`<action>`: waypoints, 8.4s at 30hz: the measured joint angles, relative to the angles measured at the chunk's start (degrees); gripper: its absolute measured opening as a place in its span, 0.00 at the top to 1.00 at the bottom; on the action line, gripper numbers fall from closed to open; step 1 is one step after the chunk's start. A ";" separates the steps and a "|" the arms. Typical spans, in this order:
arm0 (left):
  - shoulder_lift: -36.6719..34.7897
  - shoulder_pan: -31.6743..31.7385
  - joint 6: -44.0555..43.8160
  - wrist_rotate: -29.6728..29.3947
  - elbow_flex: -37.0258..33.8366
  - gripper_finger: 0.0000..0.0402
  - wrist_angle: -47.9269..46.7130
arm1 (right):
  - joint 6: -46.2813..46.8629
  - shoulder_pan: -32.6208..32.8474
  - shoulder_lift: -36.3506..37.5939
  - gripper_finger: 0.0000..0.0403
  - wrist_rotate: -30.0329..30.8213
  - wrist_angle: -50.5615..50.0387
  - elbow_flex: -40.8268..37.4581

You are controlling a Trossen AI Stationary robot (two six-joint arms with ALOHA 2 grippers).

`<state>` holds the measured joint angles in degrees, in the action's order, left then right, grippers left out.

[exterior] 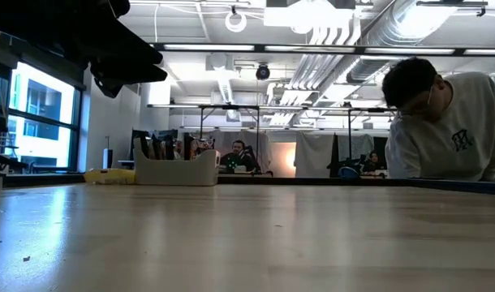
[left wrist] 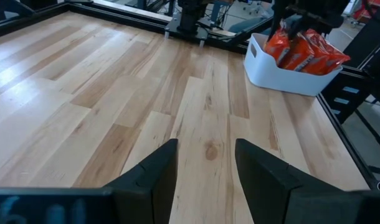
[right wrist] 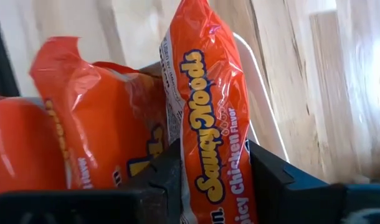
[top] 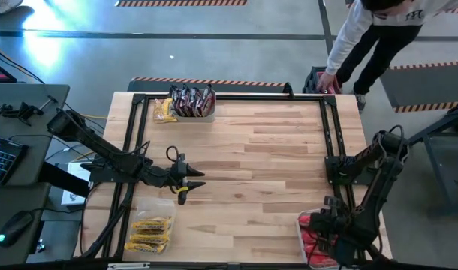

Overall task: Sort Maruchan noodles
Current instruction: Put the orange noodle pack into the white bin, then put the yellow noodle pack into the transparent bin

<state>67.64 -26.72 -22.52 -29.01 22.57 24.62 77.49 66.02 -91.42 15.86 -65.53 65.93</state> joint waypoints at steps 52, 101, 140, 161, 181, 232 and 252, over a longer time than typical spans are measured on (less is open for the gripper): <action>-4.38 9.13 -2.82 -5.14 0.01 0.75 -19.82 | -67.20 -33.46 24.24 1.00 9.53 75.52 -37.11; 15.32 64.35 37.70 -3.01 13.33 0.57 -52.88 | -80.26 -51.36 24.65 1.00 -11.34 82.94 -40.71; -3.80 34.70 36.01 5.60 14.18 1.00 -64.86 | -80.33 -51.25 24.56 0.96 -6.86 83.39 -40.65; -4.68 10.52 27.20 5.62 25.97 1.00 -45.77 | -76.37 -55.77 -4.56 0.26 -0.86 114.34 -33.99; -4.68 8.05 26.03 3.71 25.99 1.00 -39.95 | -77.48 -59.41 -19.74 0.25 -10.31 114.30 -14.30; -5.11 5.29 6.64 5.11 27.23 0.55 -45.98 | -74.84 -57.01 -5.37 0.96 -5.98 73.85 -10.33; 13.78 16.21 6.41 9.98 25.73 0.63 -36.69 | -66.72 -54.37 -3.21 1.00 1.14 66.53 -16.92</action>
<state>81.42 -10.51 -16.11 -19.03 48.30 -12.06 10.77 11.65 -94.63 17.01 1.01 49.01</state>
